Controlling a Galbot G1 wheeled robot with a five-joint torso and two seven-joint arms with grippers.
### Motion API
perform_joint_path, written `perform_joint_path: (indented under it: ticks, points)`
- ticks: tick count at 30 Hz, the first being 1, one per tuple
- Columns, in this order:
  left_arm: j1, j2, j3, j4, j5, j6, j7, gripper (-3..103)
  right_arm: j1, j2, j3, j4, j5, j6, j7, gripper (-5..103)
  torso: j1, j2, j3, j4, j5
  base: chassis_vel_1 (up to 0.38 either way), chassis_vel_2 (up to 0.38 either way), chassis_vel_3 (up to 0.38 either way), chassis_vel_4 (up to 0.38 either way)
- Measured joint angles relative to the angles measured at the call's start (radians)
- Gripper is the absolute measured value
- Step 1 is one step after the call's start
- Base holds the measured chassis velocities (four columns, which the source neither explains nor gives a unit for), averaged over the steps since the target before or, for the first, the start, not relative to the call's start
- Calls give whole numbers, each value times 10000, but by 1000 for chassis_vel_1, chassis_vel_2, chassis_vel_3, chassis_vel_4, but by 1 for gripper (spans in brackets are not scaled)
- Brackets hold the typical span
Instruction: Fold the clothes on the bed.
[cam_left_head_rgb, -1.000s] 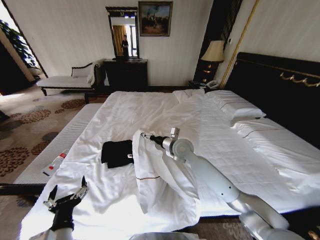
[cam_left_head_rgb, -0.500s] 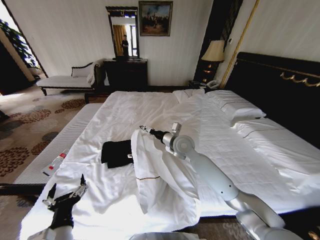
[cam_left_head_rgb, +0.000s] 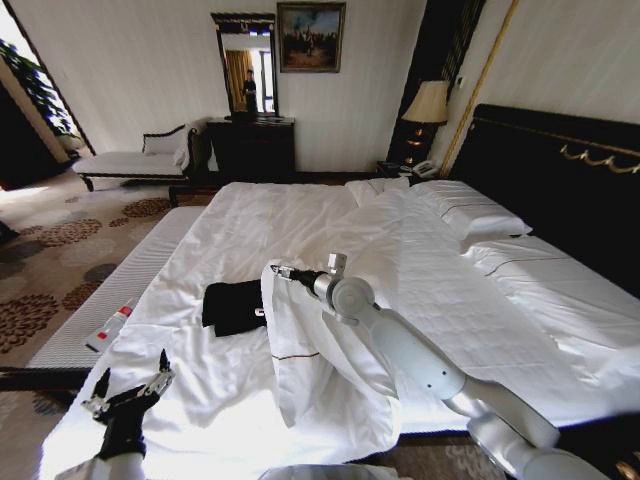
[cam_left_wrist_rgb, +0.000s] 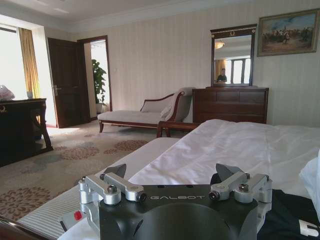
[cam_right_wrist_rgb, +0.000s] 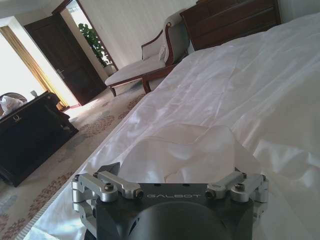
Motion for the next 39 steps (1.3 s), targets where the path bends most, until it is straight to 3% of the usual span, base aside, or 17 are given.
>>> perform_joint_path:
  ticks: [5,8,11,17,20,23,28,32,34,35,39]
  points:
    - [94,0,-22,-1,-16,-167,-4,100,256,188,-627,-335,-1165,-82,75,100,-1,0,0,-1,-1,0,0,0,0]
    - [99,0,-22,0,-29,-200,-4,100,392,307,-1080,-828,-2424,-301,239,102,0,0,0,-2,0,0,0,0,0]
    - [60,1,-21,0,-31,-201,-4,100,394,367,-1156,-964,-2745,-397,404,98,0,0,1,-1,0,0,0,0,0]
    - [-41,0,42,0,-12,-155,-4,100,230,339,-1031,-876,-2778,-478,606,71,0,0,0,-2,0,0,0,0,0]
    - [-70,0,55,0,-4,-136,-4,100,173,296,-964,-835,-2766,-478,606,65,0,0,1,-2,0,0,0,0,0]
    - [-124,1,90,0,24,-80,-4,100,32,228,-749,-733,-2710,-446,555,49,0,0,1,-2,1,0,0,0,0]
    - [-160,0,122,0,72,-25,-4,100,-86,216,-568,-634,-2634,-394,415,38,0,0,0,-2,1,0,0,0,0]
    - [-164,0,161,0,138,-7,-4,100,-244,235,-455,-542,-2637,-261,190,17,0,0,1,-1,1,0,0,0,0]
    - [-163,0,163,0,141,-2,-4,100,-262,241,-437,-523,-2640,-244,172,17,0,-1,1,-1,1,0,0,0,0]
    - [-172,0,178,0,152,24,-4,100,-324,268,-366,-452,-2642,-211,134,7,0,0,1,-1,1,0,0,0,0]
    - [-272,0,253,0,192,138,-5,100,-424,296,-174,-320,-2642,-123,116,2,0,0,0,0,1,0,0,0,0]
